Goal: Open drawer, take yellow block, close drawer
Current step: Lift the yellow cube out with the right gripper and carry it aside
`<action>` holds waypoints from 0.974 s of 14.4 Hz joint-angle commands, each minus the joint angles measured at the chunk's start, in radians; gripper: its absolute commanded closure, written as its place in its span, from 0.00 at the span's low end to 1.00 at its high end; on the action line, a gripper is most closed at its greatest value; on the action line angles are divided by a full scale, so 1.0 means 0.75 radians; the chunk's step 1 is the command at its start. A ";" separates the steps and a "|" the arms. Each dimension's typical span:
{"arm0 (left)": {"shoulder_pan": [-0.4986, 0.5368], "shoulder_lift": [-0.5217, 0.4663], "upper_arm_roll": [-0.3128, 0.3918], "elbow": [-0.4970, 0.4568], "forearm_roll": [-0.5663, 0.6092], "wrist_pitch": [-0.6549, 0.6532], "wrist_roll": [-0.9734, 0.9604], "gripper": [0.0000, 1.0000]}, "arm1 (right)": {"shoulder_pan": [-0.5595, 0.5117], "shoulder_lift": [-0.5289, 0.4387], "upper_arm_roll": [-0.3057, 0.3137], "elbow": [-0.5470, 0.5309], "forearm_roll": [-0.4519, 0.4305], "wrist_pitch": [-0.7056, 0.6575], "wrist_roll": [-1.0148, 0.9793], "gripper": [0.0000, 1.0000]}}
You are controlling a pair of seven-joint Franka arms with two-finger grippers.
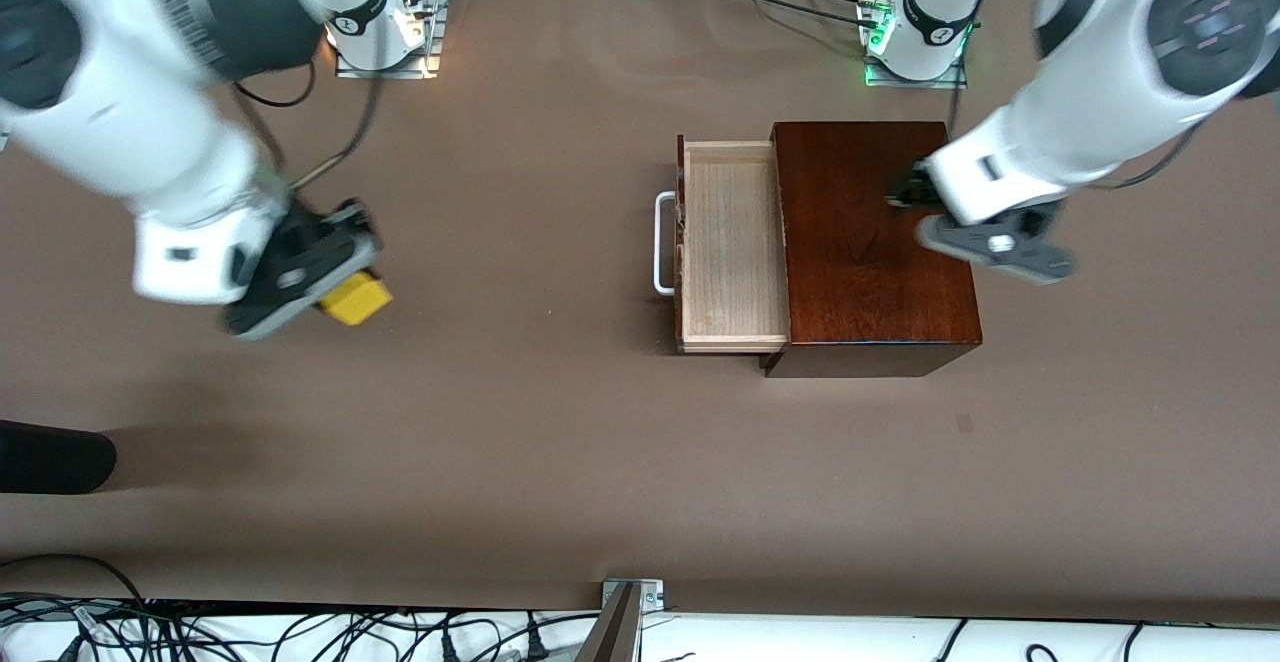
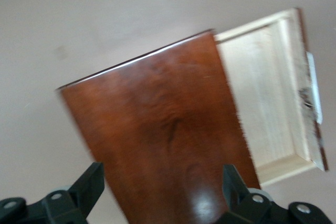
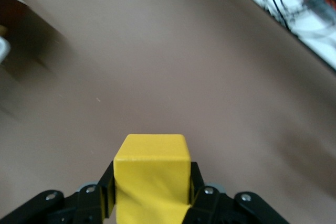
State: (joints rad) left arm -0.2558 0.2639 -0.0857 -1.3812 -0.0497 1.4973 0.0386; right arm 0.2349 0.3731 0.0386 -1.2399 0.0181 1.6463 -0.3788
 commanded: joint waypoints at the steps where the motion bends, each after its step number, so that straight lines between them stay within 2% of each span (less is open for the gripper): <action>1: -0.066 0.157 -0.010 0.183 -0.063 -0.027 0.110 0.00 | -0.118 -0.103 0.016 -0.252 0.033 0.053 -0.012 1.00; 4: -0.135 0.198 -0.035 0.191 -0.057 -0.027 0.300 0.00 | -0.217 -0.148 0.016 -0.477 0.029 0.210 -0.021 1.00; 7: -0.138 0.213 -0.037 0.193 -0.065 -0.029 0.325 0.00 | -0.258 -0.166 0.016 -0.666 0.029 0.357 0.049 1.00; 10: -0.138 0.202 -0.039 0.195 -0.122 -0.043 0.321 0.00 | -0.262 -0.166 0.016 -0.837 0.027 0.512 0.218 1.00; 14: -0.162 0.215 -0.041 0.183 -0.056 -0.033 0.394 0.00 | -0.264 -0.138 0.016 -1.050 0.025 0.778 0.382 1.00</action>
State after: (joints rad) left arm -0.3658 0.4112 -0.1190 -1.2639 -0.1082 1.4887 0.2789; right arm 0.0522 0.3017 0.0372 -1.9377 0.0237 2.1584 -0.1546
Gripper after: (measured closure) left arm 0.000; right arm 0.449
